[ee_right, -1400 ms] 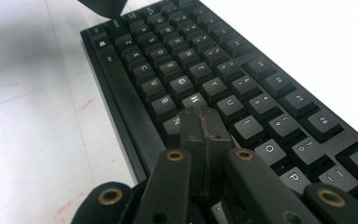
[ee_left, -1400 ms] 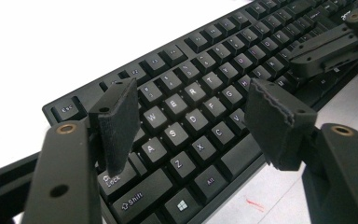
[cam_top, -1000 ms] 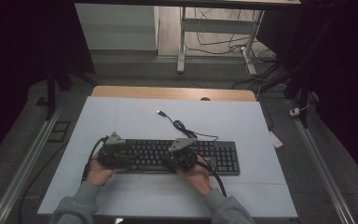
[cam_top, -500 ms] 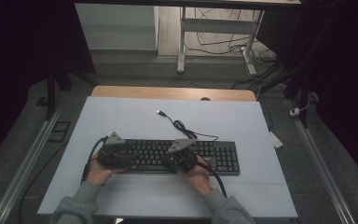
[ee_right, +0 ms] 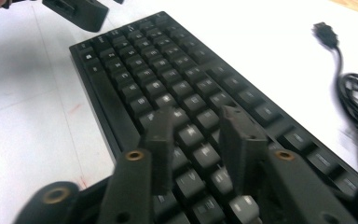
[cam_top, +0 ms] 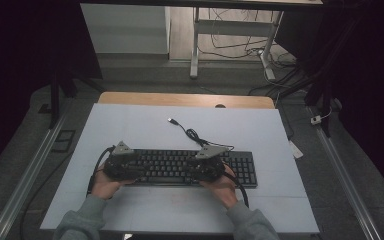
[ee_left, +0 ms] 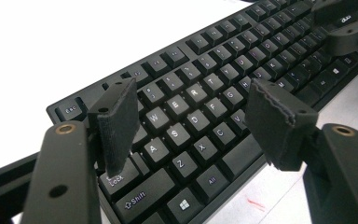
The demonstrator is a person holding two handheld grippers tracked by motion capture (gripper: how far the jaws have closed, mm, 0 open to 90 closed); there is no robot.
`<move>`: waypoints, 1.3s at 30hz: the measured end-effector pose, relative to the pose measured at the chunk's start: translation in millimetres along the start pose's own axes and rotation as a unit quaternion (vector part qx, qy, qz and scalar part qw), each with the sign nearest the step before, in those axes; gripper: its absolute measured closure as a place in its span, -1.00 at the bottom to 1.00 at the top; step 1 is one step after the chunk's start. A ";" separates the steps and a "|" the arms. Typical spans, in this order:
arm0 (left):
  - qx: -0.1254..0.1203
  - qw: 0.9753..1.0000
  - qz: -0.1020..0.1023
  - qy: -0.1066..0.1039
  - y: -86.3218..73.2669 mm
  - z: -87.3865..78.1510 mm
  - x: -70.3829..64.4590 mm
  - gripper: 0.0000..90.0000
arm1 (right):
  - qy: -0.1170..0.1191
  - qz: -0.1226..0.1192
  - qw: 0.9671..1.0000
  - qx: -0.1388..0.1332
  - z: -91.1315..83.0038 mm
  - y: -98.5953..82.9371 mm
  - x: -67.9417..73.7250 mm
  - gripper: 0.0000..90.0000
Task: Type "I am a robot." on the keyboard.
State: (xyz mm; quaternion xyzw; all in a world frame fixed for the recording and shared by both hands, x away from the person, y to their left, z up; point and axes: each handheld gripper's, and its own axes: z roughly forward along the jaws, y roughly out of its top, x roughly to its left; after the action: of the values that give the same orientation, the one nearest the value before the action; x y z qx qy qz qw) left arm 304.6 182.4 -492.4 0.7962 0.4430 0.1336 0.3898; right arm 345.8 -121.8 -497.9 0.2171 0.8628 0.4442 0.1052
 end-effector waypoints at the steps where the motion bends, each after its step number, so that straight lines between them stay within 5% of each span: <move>1: 0.000 1.000 0.000 0.000 0.0 0.0 0.0 -0.24 | -0.001 0.004 1.000 -0.002 -2.6 -2.0 -1.6 0.35; 20: 0.002 1.000 0.005 0.001 -0.4 -0.6 -0.8 -0.25 | -0.054 0.028 0.998 -0.002 -58.7 -37.1 -24.8 0.02; 35: 0.000 1.000 -0.001 -0.001 -0.1 -1.1 -0.8 -0.31 | -0.055 0.032 0.998 0.000 -58.0 -40.0 -28.0 0.01; 39: -0.001 1.000 0.004 -0.015 0.5 -1.7 -2.8 -0.30 | -0.056 0.032 0.998 0.000 -56.9 -40.0 -27.7 0.01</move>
State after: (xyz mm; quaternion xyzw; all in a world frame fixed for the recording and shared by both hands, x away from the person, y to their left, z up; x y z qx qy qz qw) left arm 302.3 180.8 -490.6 0.7993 0.4343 0.1235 0.3965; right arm 337.7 -196.3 -497.5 0.2693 0.8480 0.4347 0.1392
